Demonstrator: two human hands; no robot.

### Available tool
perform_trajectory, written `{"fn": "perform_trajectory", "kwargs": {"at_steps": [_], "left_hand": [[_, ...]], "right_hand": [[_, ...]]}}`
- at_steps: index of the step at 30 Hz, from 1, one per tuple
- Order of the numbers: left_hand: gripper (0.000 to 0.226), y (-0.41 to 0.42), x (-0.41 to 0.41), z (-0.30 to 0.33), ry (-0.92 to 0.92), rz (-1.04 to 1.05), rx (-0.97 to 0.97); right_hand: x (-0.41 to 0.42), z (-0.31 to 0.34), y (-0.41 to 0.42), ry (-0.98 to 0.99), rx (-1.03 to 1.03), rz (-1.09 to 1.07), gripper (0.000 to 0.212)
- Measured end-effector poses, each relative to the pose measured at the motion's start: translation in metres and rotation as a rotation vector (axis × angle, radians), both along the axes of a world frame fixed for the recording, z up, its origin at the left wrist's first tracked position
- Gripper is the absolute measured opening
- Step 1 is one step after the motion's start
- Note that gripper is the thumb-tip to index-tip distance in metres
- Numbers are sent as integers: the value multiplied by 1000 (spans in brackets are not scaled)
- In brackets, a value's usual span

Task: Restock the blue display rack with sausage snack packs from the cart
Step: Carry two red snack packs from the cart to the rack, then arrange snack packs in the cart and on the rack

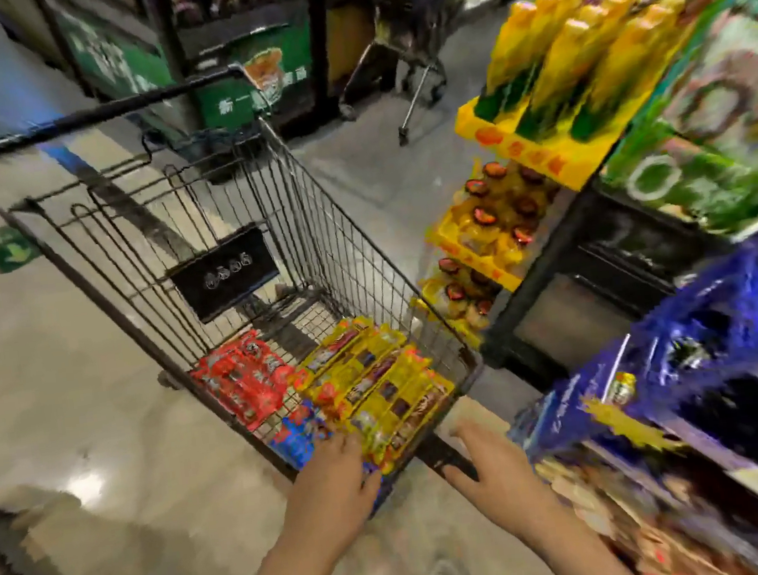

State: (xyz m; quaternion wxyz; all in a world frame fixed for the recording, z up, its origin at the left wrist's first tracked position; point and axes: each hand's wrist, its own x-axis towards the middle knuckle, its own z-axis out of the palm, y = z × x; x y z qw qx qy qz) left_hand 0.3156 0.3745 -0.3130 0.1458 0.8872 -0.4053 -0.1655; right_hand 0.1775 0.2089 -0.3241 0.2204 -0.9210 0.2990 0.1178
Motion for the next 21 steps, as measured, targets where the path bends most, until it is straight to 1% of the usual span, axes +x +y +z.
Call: {"fn": "perform_trajectory", "kwargs": {"at_steps": [3, 5, 7, 10, 14, 19, 21], "left_hand": [[41, -16, -21, 9, 64, -118, 42], [45, -29, -34, 15, 55, -171, 37], [44, -43, -50, 19, 38, -238, 21], [48, -71, -84, 25, 22, -350, 44], [58, -118, -155, 40, -32, -535, 62], [53, -162, -263, 67, -88, -721, 21], [52, -175, -305, 75, -73, -764, -15]], "right_hand": [[-41, 15, -4, -32, -56, -94, 50], [-67, 23, -7, -58, -80, -184, 49], [-100, 30, -8, -75, -96, -282, 49], [-162, 38, -9, -96, -106, -429, 43], [-260, 53, -15, -110, -167, -624, 55], [-372, 66, -25, -97, -232, -786, 46], [-412, 71, -29, -114, -258, -819, 58]]}}
